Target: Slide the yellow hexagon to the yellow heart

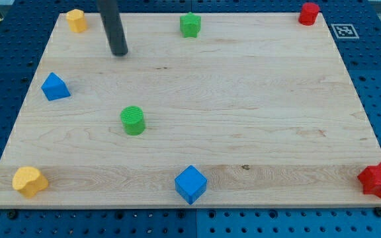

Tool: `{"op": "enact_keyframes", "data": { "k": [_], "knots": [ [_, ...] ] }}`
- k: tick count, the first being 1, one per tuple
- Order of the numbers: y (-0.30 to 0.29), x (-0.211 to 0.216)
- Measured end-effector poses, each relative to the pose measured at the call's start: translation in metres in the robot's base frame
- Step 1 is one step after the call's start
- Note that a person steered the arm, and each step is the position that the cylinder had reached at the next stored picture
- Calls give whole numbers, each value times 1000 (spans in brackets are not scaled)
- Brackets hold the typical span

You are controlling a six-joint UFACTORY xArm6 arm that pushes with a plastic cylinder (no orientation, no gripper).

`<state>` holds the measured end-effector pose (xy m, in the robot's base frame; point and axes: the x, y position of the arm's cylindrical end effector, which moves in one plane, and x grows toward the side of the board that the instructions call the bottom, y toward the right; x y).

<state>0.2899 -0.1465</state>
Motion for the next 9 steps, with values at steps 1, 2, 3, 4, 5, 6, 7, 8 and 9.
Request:
{"op": "enact_keyframes", "data": {
  "k": [1, 2, 3, 4, 5, 6, 7, 8, 9],
  "knots": [
    [0, -69],
    [-2, -98],
    [2, -98],
    [-13, -95],
    [-51, -83],
    [-60, -53],
    [-40, -38],
    [-104, -37],
    [-156, -37]
  ]
}}
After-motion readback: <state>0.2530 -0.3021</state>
